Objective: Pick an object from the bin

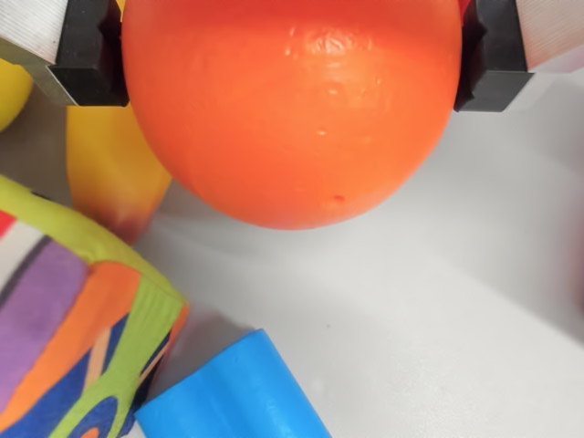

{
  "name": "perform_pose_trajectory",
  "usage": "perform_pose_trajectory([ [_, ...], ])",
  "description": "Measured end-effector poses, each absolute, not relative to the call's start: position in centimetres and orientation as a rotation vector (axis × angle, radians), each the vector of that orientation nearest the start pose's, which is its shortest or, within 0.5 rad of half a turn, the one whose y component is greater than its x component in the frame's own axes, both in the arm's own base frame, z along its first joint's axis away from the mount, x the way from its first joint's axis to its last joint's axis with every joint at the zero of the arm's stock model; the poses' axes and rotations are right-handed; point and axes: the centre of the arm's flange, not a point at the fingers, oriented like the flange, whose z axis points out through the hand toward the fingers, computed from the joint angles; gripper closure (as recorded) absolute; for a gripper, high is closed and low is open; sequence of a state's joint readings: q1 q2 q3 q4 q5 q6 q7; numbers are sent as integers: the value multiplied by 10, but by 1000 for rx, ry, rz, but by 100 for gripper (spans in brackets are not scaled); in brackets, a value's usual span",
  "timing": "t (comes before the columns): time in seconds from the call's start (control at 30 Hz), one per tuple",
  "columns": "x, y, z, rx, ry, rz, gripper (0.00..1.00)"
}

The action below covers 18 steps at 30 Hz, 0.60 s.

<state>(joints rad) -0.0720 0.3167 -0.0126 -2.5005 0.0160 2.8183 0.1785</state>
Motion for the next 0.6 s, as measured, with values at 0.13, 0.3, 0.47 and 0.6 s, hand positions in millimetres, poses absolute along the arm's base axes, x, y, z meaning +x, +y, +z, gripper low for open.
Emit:
perform_pose_trajectory([
  [0.13,464,-40,173,-3110,434,0,100],
  [0.3,464,-40,191,-3109,434,-2,100],
  [0.47,464,-41,208,-3109,434,-4,100],
  [0.6,464,-41,221,-3109,434,-2,100],
])
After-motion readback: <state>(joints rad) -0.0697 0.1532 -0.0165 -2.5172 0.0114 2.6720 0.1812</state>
